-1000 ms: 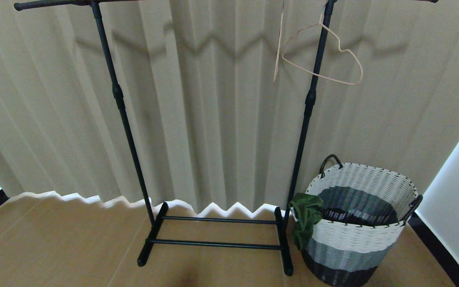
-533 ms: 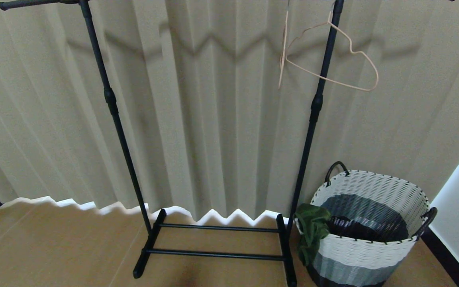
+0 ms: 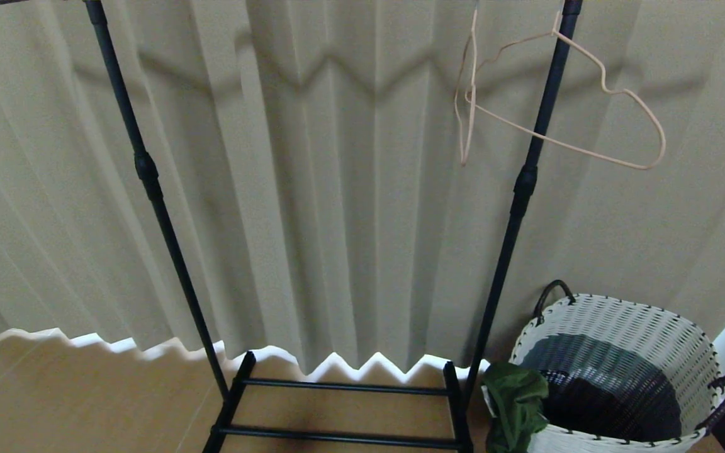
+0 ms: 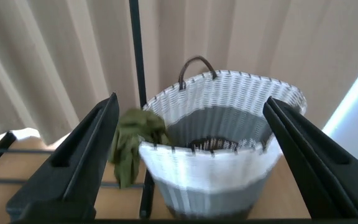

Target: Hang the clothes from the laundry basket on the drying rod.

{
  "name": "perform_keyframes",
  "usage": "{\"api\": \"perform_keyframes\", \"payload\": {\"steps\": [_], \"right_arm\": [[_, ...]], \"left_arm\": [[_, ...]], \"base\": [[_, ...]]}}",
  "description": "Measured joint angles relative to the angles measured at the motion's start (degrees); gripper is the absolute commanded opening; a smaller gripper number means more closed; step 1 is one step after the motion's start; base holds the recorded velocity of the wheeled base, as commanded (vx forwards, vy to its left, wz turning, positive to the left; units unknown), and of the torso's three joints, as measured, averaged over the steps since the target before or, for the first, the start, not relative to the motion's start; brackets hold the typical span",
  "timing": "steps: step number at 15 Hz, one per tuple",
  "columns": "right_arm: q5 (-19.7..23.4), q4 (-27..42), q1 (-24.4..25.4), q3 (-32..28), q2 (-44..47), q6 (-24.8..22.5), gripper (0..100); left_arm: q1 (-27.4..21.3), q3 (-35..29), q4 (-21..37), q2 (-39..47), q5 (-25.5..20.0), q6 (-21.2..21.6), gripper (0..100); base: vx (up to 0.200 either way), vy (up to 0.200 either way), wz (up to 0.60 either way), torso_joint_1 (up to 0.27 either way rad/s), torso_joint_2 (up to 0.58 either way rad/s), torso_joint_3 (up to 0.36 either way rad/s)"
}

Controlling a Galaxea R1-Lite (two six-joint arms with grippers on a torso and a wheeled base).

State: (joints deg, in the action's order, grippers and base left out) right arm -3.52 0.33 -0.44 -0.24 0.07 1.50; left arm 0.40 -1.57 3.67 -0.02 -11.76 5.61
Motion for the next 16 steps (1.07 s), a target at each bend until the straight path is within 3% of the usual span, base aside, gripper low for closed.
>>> {"api": "perform_keyframes", "payload": {"steps": [8, 16], "right_arm": [[0.00, 0.00, 0.00, -0.02, 0.00, 0.00, 100], [0.00, 0.05, 0.00, -0.02, 0.00, 0.05, 100]], "left_arm": [[0.01, 0.00, 0.02, 0.00, 0.02, 0.02, 0], [0.01, 0.00, 0.00, 0.02, 0.00, 0.02, 0]], "base": [[0.000, 0.000, 0.00, 0.000, 0.00, 0.000], [0.000, 0.000, 0.00, 0.055, -0.36, -0.311]]}}
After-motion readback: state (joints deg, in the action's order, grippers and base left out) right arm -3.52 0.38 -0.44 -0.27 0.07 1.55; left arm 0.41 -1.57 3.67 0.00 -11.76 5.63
